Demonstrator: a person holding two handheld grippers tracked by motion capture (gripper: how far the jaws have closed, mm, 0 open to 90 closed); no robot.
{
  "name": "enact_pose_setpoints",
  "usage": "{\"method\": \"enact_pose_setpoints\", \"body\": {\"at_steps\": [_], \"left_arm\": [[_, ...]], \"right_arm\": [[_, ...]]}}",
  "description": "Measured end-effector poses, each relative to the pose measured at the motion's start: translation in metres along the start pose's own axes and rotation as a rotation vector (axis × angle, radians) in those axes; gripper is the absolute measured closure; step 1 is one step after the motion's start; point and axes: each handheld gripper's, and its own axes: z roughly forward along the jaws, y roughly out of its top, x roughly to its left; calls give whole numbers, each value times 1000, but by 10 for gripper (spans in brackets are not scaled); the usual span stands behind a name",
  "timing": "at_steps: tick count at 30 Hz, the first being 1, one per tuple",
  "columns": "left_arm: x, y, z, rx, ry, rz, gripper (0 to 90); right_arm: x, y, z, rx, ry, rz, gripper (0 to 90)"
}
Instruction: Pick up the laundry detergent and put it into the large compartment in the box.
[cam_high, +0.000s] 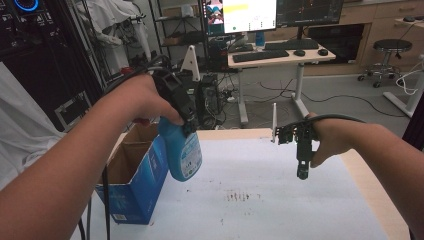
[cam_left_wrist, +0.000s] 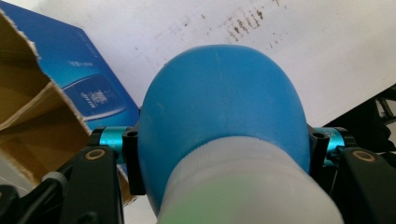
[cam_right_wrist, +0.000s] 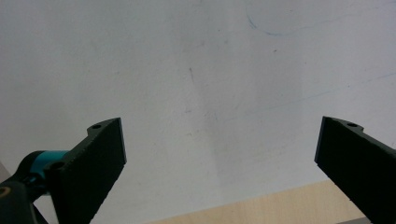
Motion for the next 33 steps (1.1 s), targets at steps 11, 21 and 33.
{"method": "enact_pose_setpoints", "body": {"at_steps": [11,21,33], "left_arm": [[29,-11,-33,-24,11,-15,379],[63,-29,-57,-66,28,-91,380],[103,-50,-67,-89,51,-213,380]], "right_arm": [[3,6,2,1,1,-18,10],[0,7,7,4,8,-19,10],[0,12,12,8,15,-18,10]]}}
